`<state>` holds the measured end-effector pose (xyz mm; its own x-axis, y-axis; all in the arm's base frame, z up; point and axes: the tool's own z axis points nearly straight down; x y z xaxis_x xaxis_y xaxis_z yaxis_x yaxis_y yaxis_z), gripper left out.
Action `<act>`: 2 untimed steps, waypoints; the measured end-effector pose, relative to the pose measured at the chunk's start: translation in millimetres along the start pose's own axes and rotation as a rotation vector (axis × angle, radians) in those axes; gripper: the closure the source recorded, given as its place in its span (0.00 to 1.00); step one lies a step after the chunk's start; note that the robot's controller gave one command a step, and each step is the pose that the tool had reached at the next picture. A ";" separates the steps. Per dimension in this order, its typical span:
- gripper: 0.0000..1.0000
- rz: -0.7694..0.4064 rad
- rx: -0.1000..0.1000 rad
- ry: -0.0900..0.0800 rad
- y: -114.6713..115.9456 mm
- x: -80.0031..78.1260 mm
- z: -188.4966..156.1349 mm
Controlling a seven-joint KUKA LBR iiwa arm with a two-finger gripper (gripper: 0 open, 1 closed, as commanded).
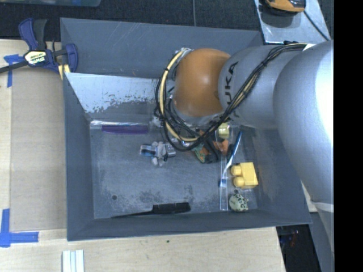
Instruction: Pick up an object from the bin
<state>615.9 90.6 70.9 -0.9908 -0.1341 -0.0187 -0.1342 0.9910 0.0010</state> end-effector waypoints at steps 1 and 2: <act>1.00 0.046 -0.001 0.000 4.5 10.5 -1.3; 1.00 0.045 -0.001 0.000 4.6 10.5 -1.3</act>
Offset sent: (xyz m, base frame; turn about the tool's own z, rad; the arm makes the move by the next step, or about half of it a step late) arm 0.0000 0.0000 0.0000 0.0000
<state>604.9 93.7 72.1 -0.9959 -0.0890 -0.0188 -0.0890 0.9960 0.0032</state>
